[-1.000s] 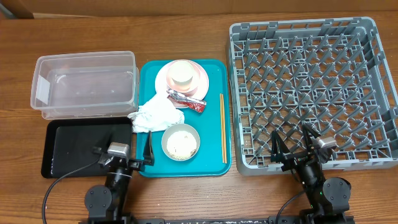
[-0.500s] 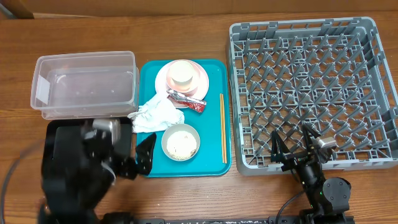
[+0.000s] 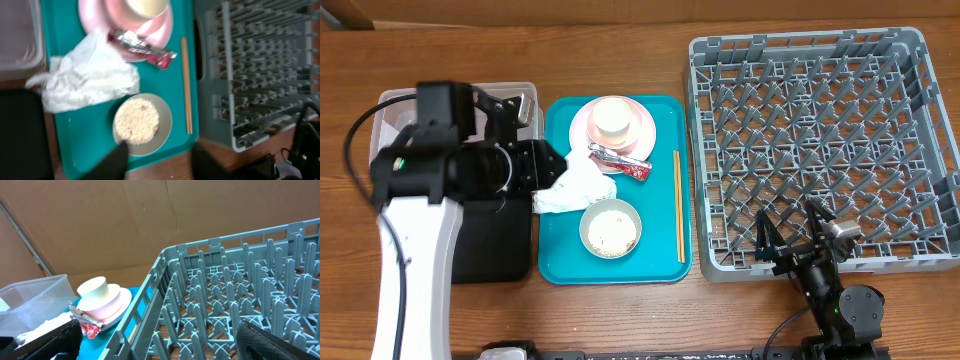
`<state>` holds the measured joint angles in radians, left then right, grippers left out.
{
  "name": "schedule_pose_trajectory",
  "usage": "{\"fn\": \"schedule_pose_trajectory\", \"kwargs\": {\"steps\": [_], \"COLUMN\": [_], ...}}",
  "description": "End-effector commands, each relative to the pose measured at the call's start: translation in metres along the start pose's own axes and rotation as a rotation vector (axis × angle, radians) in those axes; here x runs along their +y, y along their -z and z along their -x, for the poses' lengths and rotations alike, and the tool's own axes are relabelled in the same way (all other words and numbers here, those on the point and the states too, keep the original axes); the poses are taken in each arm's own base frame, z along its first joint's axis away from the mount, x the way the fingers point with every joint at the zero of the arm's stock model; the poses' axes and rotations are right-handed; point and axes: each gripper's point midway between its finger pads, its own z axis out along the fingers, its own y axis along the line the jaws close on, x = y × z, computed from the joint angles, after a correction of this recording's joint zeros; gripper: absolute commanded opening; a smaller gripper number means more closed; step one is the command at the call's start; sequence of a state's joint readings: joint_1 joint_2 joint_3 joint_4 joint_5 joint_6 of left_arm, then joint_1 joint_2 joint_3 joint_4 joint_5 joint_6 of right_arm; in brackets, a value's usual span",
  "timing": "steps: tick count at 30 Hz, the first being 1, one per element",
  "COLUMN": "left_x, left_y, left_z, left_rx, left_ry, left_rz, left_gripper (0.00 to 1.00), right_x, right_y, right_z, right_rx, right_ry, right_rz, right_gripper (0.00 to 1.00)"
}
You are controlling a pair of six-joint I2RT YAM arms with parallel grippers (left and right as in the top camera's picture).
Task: Sort waste into correct bins and load items into the dishwasher
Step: 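Move the left gripper to the white tissue and grasp it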
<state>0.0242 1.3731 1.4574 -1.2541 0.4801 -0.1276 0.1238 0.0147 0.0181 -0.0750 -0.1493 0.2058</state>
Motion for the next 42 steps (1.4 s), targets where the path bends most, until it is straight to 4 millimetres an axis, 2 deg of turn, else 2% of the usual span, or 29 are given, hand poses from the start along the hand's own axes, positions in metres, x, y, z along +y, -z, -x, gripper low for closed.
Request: {"fn": "schedule_pose_trajectory", "kwargs": {"steps": [1,4,8,11,12,14,15,23,27,34,42], "left_x": [0.028,0.050,0.064,0.064,0.064,0.064,0.065,0.091,0.102,0.113,0.117], "left_y": [-0.014,-0.028,-0.048,-0.069,-0.078,-0.092,-0.099,-0.135,-0.155,-0.191,-0.201], "left_z": [-0.002,-0.012,-0.022,-0.027,-0.028,-0.030,-0.032,-0.046,-0.043,-0.036,-0.033], "left_rx": [0.040,0.067,0.054,0.041,0.032,0.016,0.009,-0.007,-0.008,-0.008,-0.010], "left_ry": [0.170,0.284,0.348,0.347,0.345,0.356,0.366,0.555,0.595,0.596,0.597], "left_rz": [0.159,0.286,0.383,0.395,0.396,0.392,0.392,0.468,0.494,0.487,0.486], "left_gripper": [0.04,0.04,0.05,0.25,0.35,0.66,0.70,0.64,0.70,0.70,0.67], "right_x": [-0.002,-0.002,-0.002,-0.002,-0.002,-0.002,-0.002,-0.002,-0.002,-0.002,-0.002], "right_y": [0.000,0.000,0.000,0.000,0.000,0.000,0.000,0.000,0.000,0.000,0.000], "right_z": [0.000,0.000,0.000,0.000,0.000,0.000,0.000,0.000,0.000,0.000,0.000], "right_rx": [-0.009,-0.009,-0.009,-0.009,-0.009,-0.009,-0.009,-0.009,-0.009,-0.009,-0.009], "right_ry": [0.000,0.000,0.000,0.000,0.000,0.000,0.000,0.000,0.000,0.000,0.000], "right_rz": [-0.008,-0.008,-0.008,-0.008,-0.008,-0.008,-0.008,-0.008,-0.008,-0.008,-0.008], "right_gripper": [1.00,1.00,1.00,1.00,1.00,1.00,1.00,1.00,1.00,1.00,1.00]}}
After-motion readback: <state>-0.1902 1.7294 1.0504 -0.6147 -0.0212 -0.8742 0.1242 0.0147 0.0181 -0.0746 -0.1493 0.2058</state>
